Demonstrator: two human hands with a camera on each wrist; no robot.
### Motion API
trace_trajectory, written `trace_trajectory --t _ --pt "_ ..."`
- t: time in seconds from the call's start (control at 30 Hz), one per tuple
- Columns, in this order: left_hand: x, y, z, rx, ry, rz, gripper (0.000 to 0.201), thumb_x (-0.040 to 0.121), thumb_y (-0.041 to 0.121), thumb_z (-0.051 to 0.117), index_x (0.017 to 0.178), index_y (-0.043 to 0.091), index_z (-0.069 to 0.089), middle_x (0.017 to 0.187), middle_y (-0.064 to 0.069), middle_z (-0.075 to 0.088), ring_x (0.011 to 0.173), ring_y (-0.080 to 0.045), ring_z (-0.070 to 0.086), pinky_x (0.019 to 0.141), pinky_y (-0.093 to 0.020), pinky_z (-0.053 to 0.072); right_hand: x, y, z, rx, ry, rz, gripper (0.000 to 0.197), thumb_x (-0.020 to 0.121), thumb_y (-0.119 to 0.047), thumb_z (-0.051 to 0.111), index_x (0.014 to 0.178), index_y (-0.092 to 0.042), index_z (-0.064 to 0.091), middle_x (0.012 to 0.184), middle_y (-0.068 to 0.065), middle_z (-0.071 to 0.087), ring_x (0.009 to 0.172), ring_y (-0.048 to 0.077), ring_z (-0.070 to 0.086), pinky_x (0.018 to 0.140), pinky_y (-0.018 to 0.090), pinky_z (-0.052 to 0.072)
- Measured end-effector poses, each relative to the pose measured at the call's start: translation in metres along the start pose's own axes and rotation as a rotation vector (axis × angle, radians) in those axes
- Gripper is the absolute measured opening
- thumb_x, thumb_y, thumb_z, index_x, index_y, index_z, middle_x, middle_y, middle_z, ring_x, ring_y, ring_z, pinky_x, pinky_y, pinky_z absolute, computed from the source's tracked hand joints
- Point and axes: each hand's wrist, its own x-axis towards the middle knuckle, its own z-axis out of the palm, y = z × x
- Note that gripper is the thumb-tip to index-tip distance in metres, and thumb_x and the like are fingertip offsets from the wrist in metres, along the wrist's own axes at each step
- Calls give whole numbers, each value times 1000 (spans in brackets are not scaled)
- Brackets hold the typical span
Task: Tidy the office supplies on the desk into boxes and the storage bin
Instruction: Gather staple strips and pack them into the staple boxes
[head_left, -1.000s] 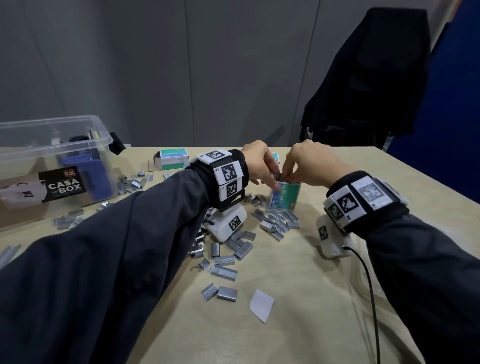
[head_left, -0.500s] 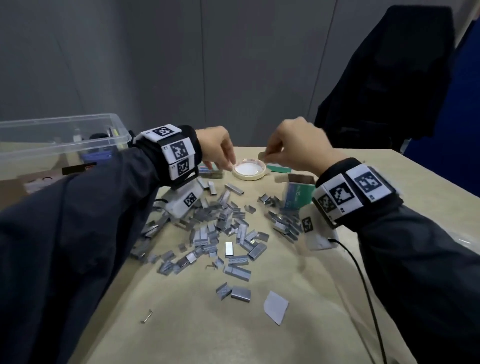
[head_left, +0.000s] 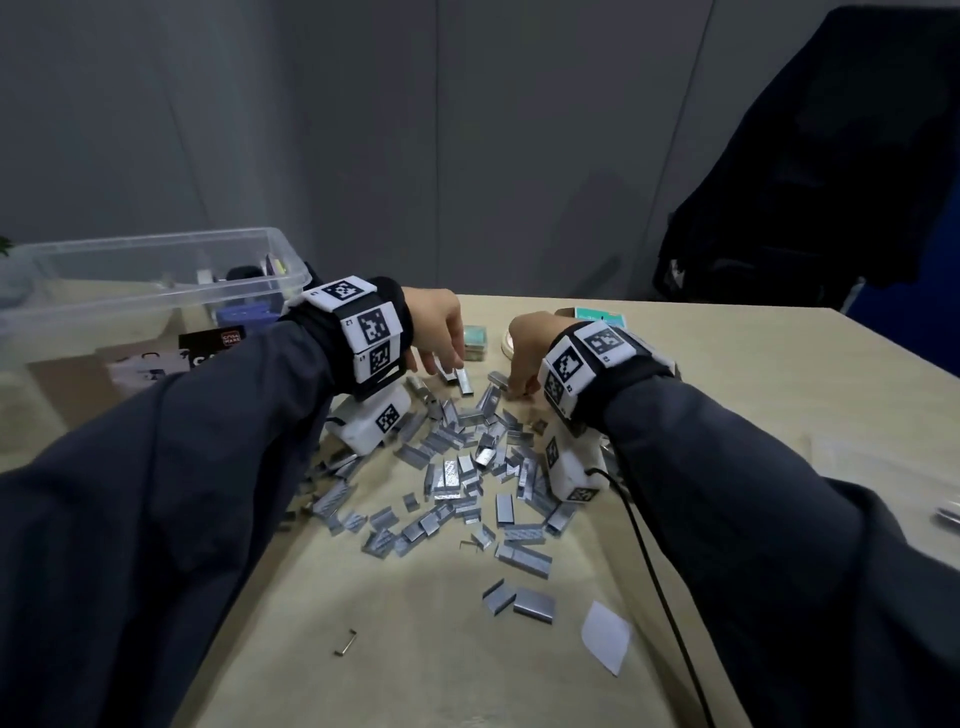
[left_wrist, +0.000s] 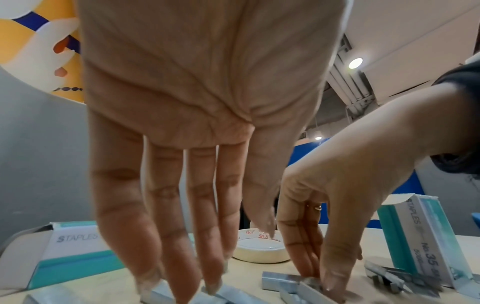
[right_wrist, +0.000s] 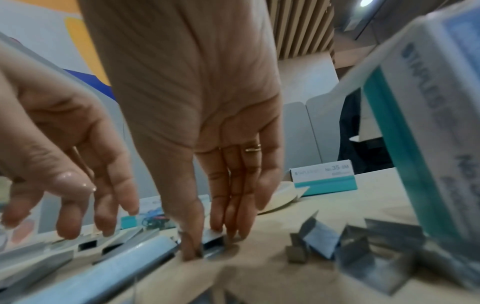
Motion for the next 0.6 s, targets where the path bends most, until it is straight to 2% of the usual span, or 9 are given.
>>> trace_trajectory --t 0.07,0.17,0.27,0.3,0.37,0.43,0.53,0.6 --pt "-1 0 1 -15 -10 -8 15 91 13 66 103 6 71 88 -4 72 76 -15 67 68 -28 57 1 -3 0 22 15 14 32 84 -19 75 63 -11 53 78 5 61 77 23 58 46 22 34" --pt "-2 0 1 -54 16 -23 16 92 14 64 103 4 70 91 -8 73 77 -17 68 70 -30 57 -3 -6 -1 43 70 36 33 77 -19 80 62 -10 52 68 3 57 70 22 58 46 23 37" --pt "-3 -1 0 -116 38 -42 16 93 13 62 102 1 69 87 -9 73 75 -18 68 69 -32 57 -8 -5 -3 71 86 47 33 78 -18 78 62 -9 51 72 5 58 69 22 58 44 22 37" --pt "-3 -1 0 -141 34 -48 16 93 12 62 101 0 69 85 -9 74 74 -18 69 68 -31 57 -9 -5 -3 83 73 47 31 78 -17 78 63 -9 52 77 6 61 73 22 61 47 21 42" --pt "-4 -2 -1 -183 15 -52 15 93 11 62 99 -1 69 83 -8 74 74 -18 69 67 -31 57 -12 -3 -3 113 50 52 24 75 -17 79 68 -6 59 83 8 69 83 22 70 65 26 57" --pt "-6 -1 -1 -198 11 -51 15 94 11 62 99 -1 70 85 -9 75 75 -19 70 68 -31 57 -16 0 -2 141 53 58 22 71 -18 81 72 -5 64 89 11 73 89 24 73 82 35 60" --pt "-10 0 -4 -190 21 -44 16 94 12 61 98 -1 70 87 -10 75 78 -20 70 72 -33 57 -22 6 -3 198 87 44 18 69 -13 80 74 -4 65 88 14 73 88 27 73 84 40 60" --pt "-13 4 -6 -191 29 -26 16 94 11 61 98 -1 70 87 -10 74 80 -21 70 70 -33 58 -26 13 -10 271 101 45 17 70 -9 79 81 1 70 82 14 74 80 25 74 81 42 61"
